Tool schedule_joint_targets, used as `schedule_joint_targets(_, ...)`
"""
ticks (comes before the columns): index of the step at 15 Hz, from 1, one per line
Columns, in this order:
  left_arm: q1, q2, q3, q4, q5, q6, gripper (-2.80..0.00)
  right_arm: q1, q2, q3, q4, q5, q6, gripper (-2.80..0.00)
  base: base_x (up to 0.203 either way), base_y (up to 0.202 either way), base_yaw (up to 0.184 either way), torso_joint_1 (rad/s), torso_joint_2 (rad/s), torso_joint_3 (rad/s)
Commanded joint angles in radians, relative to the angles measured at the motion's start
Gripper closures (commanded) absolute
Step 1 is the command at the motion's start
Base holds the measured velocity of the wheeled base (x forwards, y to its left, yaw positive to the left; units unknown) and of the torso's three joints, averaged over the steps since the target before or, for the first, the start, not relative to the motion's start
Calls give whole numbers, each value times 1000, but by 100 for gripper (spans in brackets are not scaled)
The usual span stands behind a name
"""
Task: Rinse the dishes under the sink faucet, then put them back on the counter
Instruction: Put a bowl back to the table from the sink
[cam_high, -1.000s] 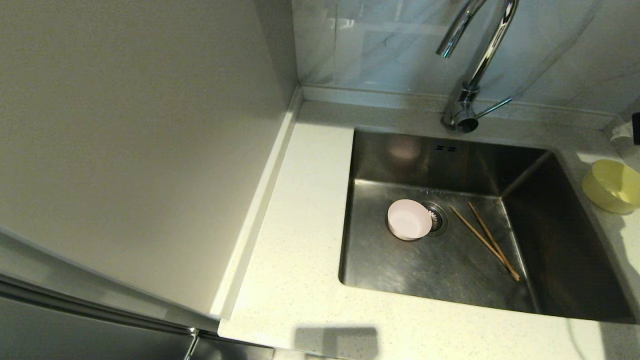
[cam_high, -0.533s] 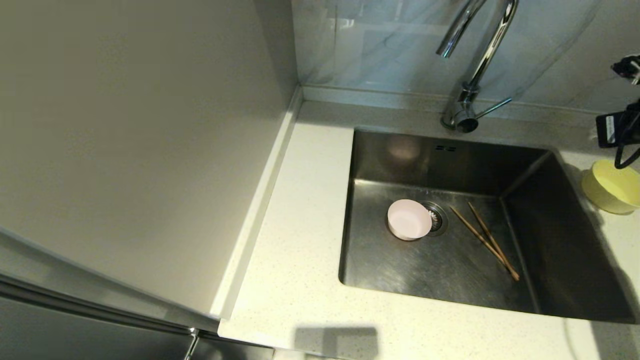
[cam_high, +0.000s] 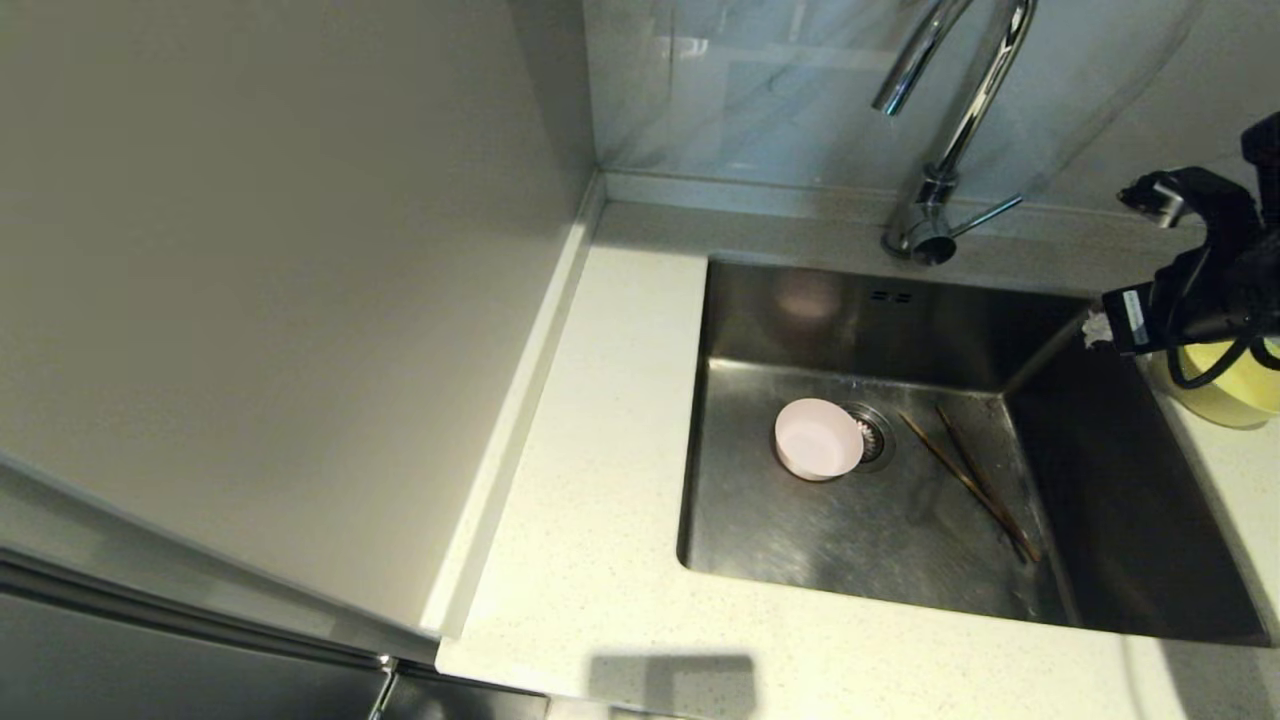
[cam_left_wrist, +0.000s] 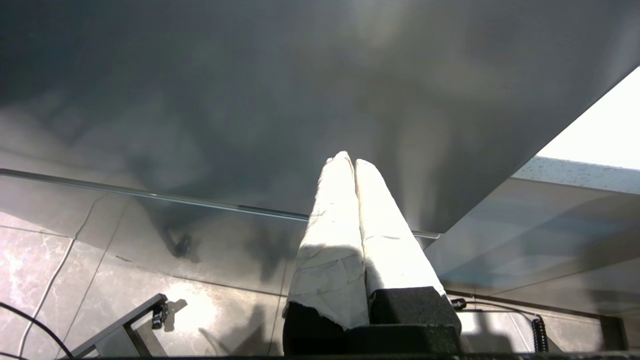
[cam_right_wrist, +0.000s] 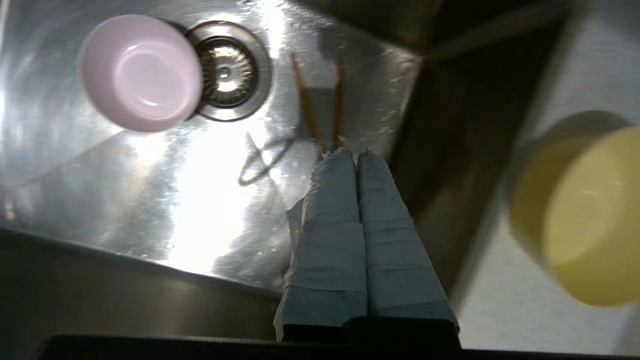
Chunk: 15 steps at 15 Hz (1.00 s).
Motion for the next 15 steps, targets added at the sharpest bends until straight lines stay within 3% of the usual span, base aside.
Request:
schedule_joint_targets(1,0,-3,0,0,0,-1,0,43,45,3,5,-1,8,0,0,0,0,0,0,0)
schedule_joint_targets(8,0,-3,0,0,0,-1,0,138,189,42,0,-44,70,0,0,0,0,0,0,0)
schedule_joint_targets(11,0,-3,0,0,0,-1,0,170,238,35,-67,-102,105,0,0,0,0,0,0,0)
schedule_joint_targets(15,0,-3,0,0,0,-1,0,190,291,18,-104,-114,149,0,0,0,0,0,0,0)
